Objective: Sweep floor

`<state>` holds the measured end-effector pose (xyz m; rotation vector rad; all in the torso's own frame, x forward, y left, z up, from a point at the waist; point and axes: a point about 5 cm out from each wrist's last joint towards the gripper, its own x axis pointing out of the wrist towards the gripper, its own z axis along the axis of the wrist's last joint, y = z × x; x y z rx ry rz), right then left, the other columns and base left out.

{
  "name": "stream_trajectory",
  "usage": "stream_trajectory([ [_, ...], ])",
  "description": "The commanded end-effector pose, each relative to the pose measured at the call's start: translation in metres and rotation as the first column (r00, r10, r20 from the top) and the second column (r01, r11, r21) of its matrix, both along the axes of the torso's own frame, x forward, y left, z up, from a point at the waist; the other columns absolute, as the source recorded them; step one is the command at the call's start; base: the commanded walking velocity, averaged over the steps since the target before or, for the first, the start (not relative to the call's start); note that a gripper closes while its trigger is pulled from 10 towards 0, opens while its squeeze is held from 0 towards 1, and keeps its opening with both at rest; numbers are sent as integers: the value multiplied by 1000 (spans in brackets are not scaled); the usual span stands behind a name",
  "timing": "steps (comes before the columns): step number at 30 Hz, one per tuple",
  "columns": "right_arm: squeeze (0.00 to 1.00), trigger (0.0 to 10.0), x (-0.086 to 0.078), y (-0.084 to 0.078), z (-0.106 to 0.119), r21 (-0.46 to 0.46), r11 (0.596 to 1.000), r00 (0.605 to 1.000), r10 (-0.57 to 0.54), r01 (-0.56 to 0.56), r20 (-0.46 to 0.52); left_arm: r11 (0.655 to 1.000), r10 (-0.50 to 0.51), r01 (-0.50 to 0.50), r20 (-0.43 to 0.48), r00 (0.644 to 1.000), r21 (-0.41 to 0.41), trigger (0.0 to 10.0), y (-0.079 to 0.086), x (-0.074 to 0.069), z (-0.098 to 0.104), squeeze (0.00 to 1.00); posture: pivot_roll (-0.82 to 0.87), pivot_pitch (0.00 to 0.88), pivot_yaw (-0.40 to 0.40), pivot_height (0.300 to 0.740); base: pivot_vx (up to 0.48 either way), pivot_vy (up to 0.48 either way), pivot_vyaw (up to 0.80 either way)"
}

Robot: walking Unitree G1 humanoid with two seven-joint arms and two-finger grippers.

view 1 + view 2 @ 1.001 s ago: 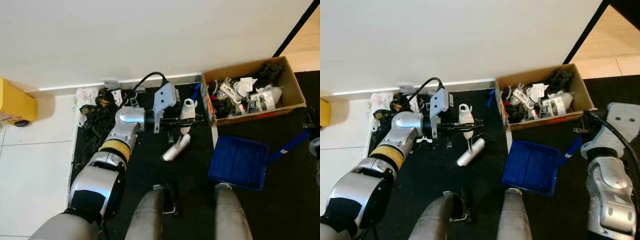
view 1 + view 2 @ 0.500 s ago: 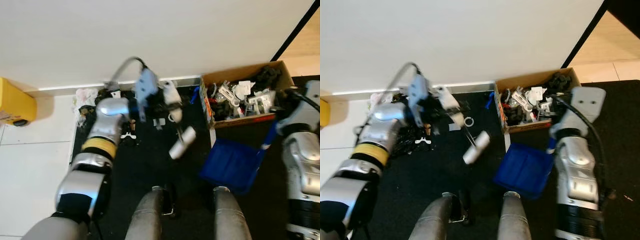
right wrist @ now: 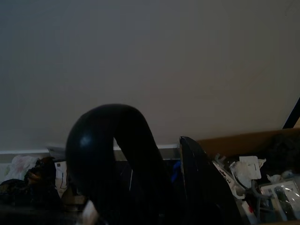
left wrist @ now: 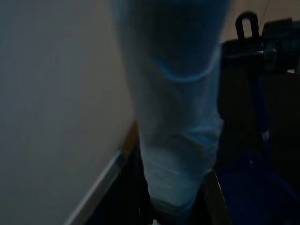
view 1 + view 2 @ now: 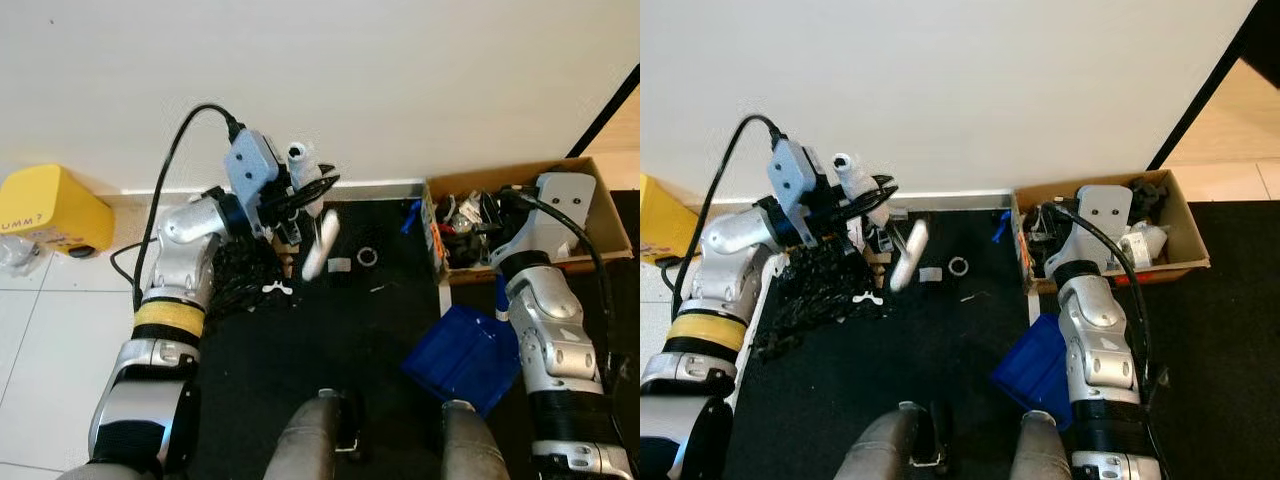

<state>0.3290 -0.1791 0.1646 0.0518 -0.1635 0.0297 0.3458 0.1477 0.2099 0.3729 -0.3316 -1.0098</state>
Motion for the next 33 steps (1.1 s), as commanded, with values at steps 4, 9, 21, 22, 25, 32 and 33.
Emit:
stream_trajectory([
  [4,0,10000,5,23,13,38,988,985,144,-148,93,976,199,-203,-56,978,-74,10000,13,3,-2,0,141,193,162,740,0,0,0],
  [9,0,10000,4,34,18,21,975,967,219,-223,127,912,362,-377,-116,925,-161,10000,22,8,0,0,140,191,141,740,0,0,0],
  [21,0,10000,0,46,39,94,925,910,337,-367,243,758,573,-624,-262,776,-191,10000,26,10,1,0,139,181,109,740,0,0,0],
  [22,0,10000,0,46,39,94,925,910,337,-367,243,758,573,-624,-262,776,-191,10000,26,10,1,0,139,181,109,740,0,0,0],
  [25,0,10000,-2,50,37,149,894,891,381,-423,246,733,571,-644,-317,757,-219,10000,26,10,2,0,137,179,99,740,0,0,0],
  [32,0,10000,-7,56,12,145,876,885,440,-461,156,707,586,-652,-290,757,-273,10000,26,3,7,0,143,175,74,740,0,0,0],
  [33,0,10000,-7,55,8,142,881,890,435,-452,138,703,582,-656,-309,752,-273,10000,26,1,5,0,143,175,71,740,0,0,0],
])
